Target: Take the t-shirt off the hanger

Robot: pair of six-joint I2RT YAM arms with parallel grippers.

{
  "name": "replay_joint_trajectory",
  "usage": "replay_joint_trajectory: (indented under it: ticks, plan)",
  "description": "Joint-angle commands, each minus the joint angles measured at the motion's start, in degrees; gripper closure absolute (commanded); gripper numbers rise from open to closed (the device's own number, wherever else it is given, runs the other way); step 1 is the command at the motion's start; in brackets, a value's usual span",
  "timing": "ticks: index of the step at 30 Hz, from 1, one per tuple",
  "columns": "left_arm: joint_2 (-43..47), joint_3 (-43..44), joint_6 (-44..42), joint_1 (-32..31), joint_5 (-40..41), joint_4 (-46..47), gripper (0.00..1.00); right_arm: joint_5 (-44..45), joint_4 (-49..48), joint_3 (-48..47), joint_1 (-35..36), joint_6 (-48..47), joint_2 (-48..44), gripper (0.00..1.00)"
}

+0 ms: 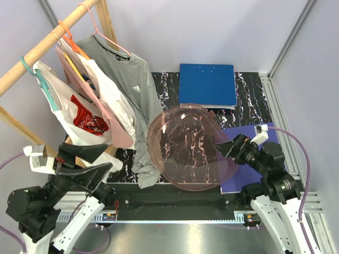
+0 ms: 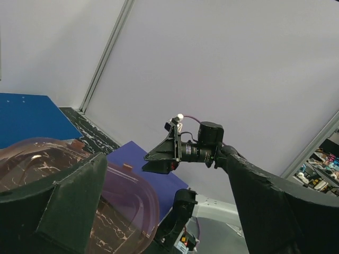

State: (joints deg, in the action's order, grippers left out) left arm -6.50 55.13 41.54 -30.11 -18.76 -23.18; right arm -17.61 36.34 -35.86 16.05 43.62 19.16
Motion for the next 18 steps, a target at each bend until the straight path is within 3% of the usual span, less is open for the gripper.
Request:
replay_joint_trajectory:
  ticks: [1, 4, 8, 11, 14, 18]
  plan:
    - [0.6, 2.6, -1.4, -0.3, 1.7, -4.3, 0.01, 1.5, 4.6, -3.5, -0.2, -4.2, 1.0, 0.00]
    - [-3.3, 8.9, -4.1, -0.3, 7.8, -13.3, 0.01, 1.4, 6.5, -5.1, -0.3, -7.0, 1.1, 0.00]
    - [-11.6, 23.0, -8.9, -0.3, 27.4, -31.6, 0.04, -3.7, 5.9, -6.9, -0.3, -10.1, 0.0, 0.00]
    - [-17.5, 31.9, -11.7, -0.3, 38.2, -39.0, 0.08, -5.6, 5.4, -8.2, -0.2, -10.6, -0.5, 0.00]
    - [-21.8, 39.2, -15.1, -0.3, 47.4, -41.8, 0.11, -6.6, 5.4, -9.2, -0.3, -11.5, 0.0, 0.00]
    - [-26.3, 45.6, -18.2, -0.9, 52.7, -41.6, 0.16, -8.8, 4.4, -9.8, -0.3, -11.4, 1.2, 0.00]
